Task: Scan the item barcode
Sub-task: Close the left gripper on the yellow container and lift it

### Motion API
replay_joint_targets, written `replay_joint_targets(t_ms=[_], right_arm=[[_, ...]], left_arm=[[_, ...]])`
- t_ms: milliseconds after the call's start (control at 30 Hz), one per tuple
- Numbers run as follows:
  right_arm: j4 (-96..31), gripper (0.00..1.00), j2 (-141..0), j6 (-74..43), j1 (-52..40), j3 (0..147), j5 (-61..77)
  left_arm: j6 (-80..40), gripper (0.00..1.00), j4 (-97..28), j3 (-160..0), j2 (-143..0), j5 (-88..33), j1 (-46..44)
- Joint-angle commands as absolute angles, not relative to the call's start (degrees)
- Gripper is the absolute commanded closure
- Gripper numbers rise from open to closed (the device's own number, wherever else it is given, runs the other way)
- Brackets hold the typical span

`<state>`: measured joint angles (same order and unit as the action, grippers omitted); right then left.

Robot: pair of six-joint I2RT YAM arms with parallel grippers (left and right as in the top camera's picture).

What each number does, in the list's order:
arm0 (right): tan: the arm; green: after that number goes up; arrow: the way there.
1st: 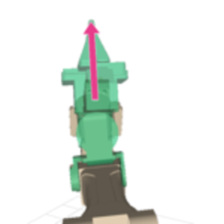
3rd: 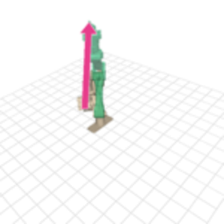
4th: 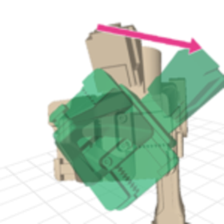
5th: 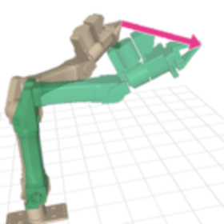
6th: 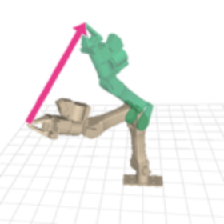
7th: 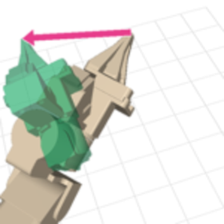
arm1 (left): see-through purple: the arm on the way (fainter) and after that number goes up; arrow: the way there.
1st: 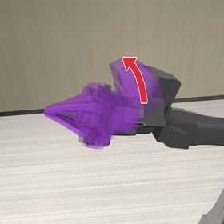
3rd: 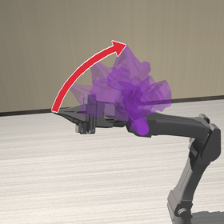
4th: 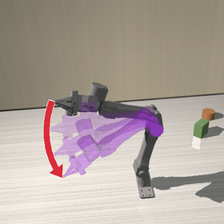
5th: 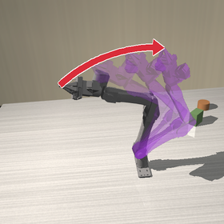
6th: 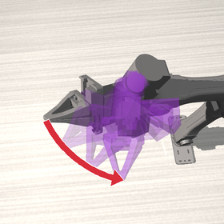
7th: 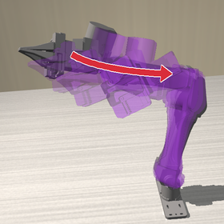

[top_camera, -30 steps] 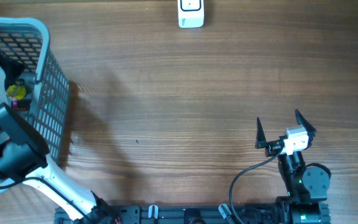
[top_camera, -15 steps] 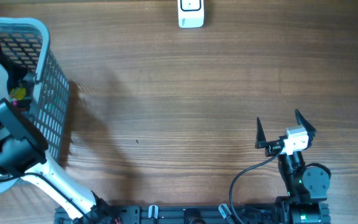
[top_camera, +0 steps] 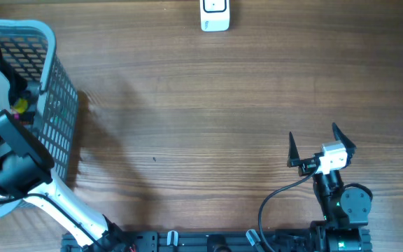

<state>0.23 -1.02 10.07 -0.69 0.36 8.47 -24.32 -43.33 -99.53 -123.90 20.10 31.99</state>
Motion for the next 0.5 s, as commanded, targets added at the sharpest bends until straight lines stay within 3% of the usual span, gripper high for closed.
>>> replay_joint_targets(t_ms=[0,467], right_arm=[[0.43,0.0,-0.97,9.02,-0.91,0.3,7.73],[0.43,0.0,-0.97,9.02,-0.91,0.3,7.73]], left_arm=[[-24.23,0.5,-44.27,-99.0,-124.7,22.61,32.42],[-24.49,0.5,-47.03,-99.0,-111.87,21.91,32.36]])
